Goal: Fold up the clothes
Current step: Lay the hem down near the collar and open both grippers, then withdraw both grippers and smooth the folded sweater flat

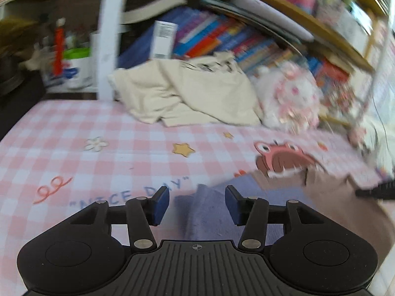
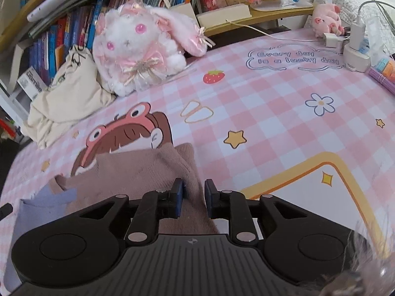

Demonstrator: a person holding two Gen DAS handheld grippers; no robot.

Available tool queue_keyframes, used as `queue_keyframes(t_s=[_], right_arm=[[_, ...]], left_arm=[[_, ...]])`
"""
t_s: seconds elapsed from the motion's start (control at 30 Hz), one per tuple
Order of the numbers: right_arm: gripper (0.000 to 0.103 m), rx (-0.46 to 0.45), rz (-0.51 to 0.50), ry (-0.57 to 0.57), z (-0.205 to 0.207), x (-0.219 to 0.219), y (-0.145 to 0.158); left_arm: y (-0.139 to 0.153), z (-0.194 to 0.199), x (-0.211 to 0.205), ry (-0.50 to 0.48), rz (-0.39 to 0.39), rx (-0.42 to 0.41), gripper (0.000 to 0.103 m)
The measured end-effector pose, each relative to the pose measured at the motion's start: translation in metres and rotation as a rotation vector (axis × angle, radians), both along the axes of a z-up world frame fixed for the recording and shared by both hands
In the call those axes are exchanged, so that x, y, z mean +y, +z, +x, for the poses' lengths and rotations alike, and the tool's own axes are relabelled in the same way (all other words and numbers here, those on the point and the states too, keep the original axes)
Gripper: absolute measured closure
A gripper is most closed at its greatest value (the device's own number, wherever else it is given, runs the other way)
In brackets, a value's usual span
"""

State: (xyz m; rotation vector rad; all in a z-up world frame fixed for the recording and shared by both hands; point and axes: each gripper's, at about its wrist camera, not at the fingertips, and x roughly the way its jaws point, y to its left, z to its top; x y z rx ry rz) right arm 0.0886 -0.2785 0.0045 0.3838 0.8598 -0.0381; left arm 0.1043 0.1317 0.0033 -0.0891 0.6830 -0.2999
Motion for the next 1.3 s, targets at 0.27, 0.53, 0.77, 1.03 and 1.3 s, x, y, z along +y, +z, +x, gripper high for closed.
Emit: queue_keyframes(t_s=[0.27, 0.53, 0.77, 1.03, 1.3], right_arm=[[0.084, 0.017, -0.022, -0.001, 0.001, 0.002, -0.001], [0.084, 0.034, -0.028, -0.002, 0.003, 0.005, -0.001], [0.076, 0.047, -0.061, 0.000, 0.005, 0.007, 0.001], [0.056, 0.029, -0.055, 0.059, -0.008, 0.003, 0.012], [0.048, 0.089, 0.038, 0.119, -0.027, -0.007, 0.000]], left_arm=[[0.005, -0.008, -0.007, -0.011, 0.046, -0.079, 0.102], [-0.020, 0.013, 0.006, 0.040, 0.016, 0.044, 0.099], [-0.003, 0.003, 0.024, 0.156, -0.048, 0.026, 0.052], [0.023, -0.039, 0.016, 0.179, -0.095, -0.040, 0.033], [0.028, -0.091, -0.032, 0.133, -0.085, -0.051, 0.025]])
